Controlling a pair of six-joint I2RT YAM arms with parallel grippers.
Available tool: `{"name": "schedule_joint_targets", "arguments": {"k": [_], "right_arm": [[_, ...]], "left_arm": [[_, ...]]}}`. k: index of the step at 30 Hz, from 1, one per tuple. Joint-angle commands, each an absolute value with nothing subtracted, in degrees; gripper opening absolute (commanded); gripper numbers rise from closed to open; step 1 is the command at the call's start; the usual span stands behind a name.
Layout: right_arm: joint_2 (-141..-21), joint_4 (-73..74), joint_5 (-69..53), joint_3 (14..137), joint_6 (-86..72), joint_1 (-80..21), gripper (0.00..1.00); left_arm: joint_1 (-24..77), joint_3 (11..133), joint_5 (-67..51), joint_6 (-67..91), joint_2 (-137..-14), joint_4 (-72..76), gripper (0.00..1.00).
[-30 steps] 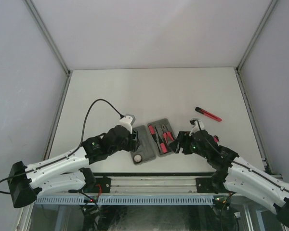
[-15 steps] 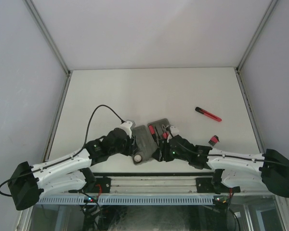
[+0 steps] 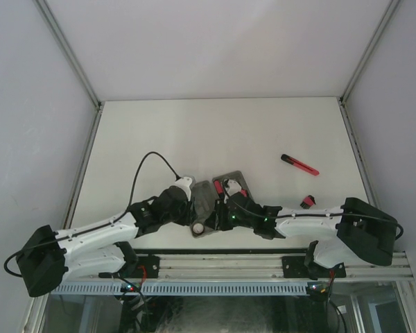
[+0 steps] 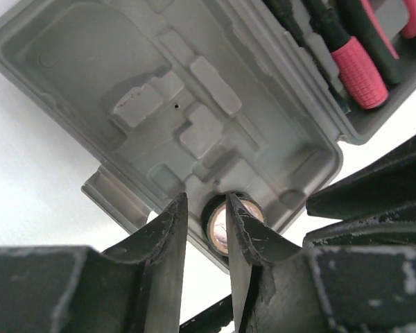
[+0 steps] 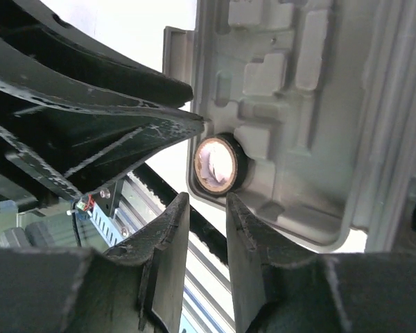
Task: Sort the tools into containers
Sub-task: Adjust the engineering item in the storage box.
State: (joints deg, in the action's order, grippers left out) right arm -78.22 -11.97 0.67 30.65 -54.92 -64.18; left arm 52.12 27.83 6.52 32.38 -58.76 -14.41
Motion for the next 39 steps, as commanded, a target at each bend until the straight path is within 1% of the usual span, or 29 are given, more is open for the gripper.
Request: {"name": "schedule_joint_targets", "arguments": {"k": [1,11,19,24,39], "right_arm": [[-80.8,-16.5,-0.5,34.0,-55.9,-64.6,0.27],[-85.4,-12.0,1.4,37.0,-57.1,-64.6,0.23],[-87.6,-11.6,0.5,37.7,-57.9,-64.2,0.18],[-88.2,-9.7,1.0,39.2,-57.9,-64.3,0.17],[-89.1,-6.1,1.0,41.0,-57.2,-64.4,0.17]], "left_arm": [[51.8,27.9,7.6,31.3,-61.1,-12.7,0.31],[51.8,27.3,7.5,30.6,-63.0,-11.3,0.31],[51.8,27.0,5.8,29.1,-63.9,-10.6,0.30],[51.8,26.1,3.9,29.0,-64.3,-9.5,0.29],[51.8,24.6,3.3,29.4,-63.7,-9.7,0.26]]}}
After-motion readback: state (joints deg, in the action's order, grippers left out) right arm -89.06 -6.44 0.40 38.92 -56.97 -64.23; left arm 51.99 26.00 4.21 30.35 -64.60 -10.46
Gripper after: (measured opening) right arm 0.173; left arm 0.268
